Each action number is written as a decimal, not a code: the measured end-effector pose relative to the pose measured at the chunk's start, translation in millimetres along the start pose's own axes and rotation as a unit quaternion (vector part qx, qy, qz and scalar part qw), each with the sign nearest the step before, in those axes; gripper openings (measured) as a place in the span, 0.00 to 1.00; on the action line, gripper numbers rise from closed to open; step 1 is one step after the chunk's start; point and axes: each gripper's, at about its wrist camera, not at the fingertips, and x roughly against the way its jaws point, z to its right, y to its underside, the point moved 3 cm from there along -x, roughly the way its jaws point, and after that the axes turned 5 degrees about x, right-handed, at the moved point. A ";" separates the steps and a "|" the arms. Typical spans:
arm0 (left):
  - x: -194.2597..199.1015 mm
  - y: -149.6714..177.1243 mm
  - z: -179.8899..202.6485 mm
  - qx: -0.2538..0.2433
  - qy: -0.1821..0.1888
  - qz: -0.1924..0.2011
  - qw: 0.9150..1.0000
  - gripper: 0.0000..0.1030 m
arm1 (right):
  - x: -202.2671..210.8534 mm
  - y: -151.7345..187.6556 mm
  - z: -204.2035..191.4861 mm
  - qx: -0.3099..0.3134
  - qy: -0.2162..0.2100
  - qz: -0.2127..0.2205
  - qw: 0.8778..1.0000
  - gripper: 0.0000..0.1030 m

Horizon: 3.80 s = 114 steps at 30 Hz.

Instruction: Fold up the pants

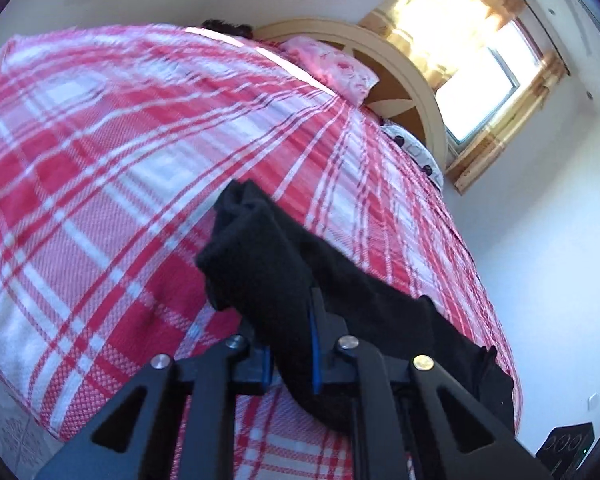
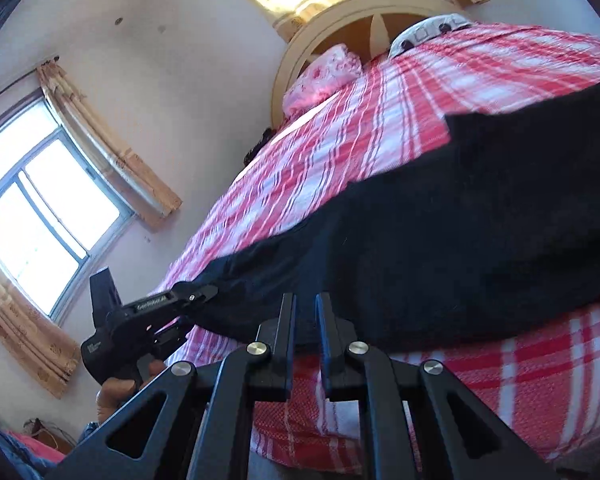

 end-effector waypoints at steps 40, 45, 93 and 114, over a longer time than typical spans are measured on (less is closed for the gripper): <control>-32.8 192.5 247.3 -0.453 0.165 -0.076 0.873 0.69 | 139.2 -42.4 155.7 -0.179 0.021 0.163 0.970 0.75; -28.6 149.0 217.9 -0.396 0.126 -0.077 0.906 0.70 | 122.3 -57.7 164.0 -0.195 0.011 0.134 0.972 0.75; -68.4 136.2 214.6 -0.361 0.023 -0.085 0.929 0.75 | 141.5 -19.2 174.5 -0.033 0.251 0.119 0.960 0.22; -91.3 148.5 253.0 -0.408 -0.064 -0.050 0.909 0.83 | 122.1 -28.1 130.3 0.052 0.294 0.059 0.953 0.35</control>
